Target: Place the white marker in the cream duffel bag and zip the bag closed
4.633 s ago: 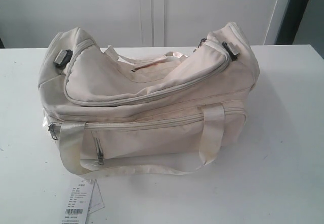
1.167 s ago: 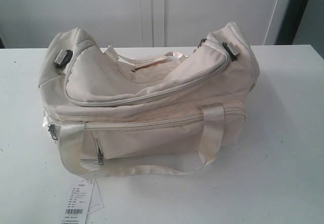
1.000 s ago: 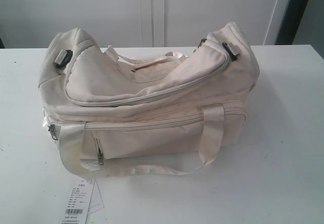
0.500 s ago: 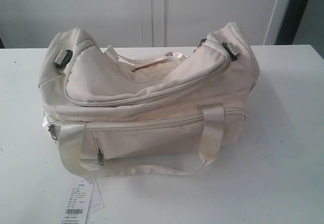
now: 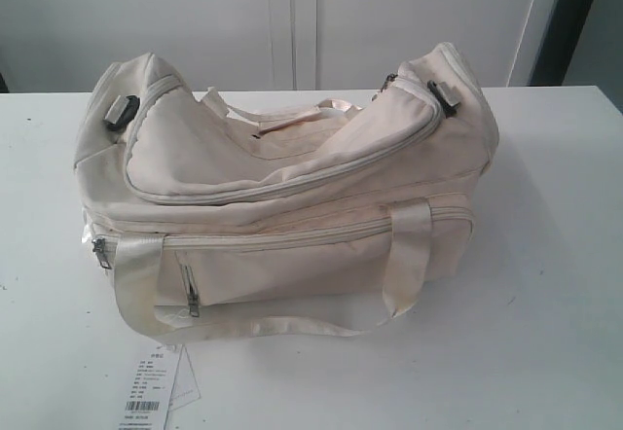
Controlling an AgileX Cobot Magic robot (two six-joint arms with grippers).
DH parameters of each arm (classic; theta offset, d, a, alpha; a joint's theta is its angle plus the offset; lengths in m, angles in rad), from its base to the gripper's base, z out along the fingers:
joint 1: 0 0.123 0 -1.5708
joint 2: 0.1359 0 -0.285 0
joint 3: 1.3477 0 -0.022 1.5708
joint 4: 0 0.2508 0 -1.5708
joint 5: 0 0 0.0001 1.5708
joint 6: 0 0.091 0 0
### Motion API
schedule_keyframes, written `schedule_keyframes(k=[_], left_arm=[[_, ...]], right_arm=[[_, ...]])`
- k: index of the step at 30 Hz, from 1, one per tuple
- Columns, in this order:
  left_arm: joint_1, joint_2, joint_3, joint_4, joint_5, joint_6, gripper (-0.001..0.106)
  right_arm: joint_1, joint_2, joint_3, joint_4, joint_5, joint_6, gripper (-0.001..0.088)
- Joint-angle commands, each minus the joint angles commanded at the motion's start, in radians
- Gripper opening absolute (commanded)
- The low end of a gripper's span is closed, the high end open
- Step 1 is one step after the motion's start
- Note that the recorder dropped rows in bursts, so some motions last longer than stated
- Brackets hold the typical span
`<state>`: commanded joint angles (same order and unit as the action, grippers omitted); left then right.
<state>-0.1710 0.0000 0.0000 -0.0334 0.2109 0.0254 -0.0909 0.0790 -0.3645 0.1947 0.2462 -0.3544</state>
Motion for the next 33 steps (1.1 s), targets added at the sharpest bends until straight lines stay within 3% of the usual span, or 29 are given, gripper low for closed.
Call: schedule_keyframes(k=[9, 15, 20, 33], left_arm=[[0.000, 0.000, 0.000, 0.000, 0.000, 0.000, 0.000], [0.000, 0.000, 0.000, 0.000, 0.000, 0.000, 0.000], [0.000, 0.000, 0.000, 0.000, 0.000, 0.000, 0.000], [0.000, 0.000, 0.000, 0.000, 0.000, 0.000, 0.000]], right_arm=[[0.000, 0.000, 0.002, -0.009, 0.007, 0.007, 0.0000], [0.000, 0.000, 0.013, -0.065, 0.040, 0.154, 0.0000], [0.000, 0.000, 0.062, -0.172, 0.044, 0.370, 0.0000], [0.000, -0.071, 0.263, -0.181, 0.044, 0.366, 0.0000]])
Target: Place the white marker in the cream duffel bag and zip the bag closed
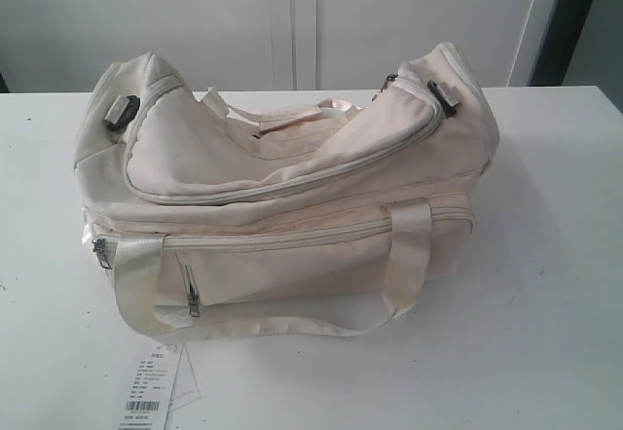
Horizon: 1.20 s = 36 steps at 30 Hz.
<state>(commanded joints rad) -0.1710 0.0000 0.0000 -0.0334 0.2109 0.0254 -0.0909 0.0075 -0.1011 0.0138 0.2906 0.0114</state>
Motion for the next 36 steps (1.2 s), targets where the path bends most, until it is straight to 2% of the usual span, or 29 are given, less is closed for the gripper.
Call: schedule_keyframes(k=[7, 20, 36], left_arm=[[0.000, 0.000, 0.000, 0.000, 0.000, 0.000, 0.000], [0.000, 0.000, 0.000, 0.000, 0.000, 0.000, 0.000], [0.000, 0.000, 0.000, 0.000, 0.000, 0.000, 0.000]], right_arm=[[0.000, -0.008, 0.101, -0.006, -0.002, 0.000, 0.0000], [0.000, -0.008, 0.101, -0.014, 0.054, -0.011, 0.0000], [0.000, -0.008, 0.101, -0.014, 0.054, -0.011, 0.0000]])
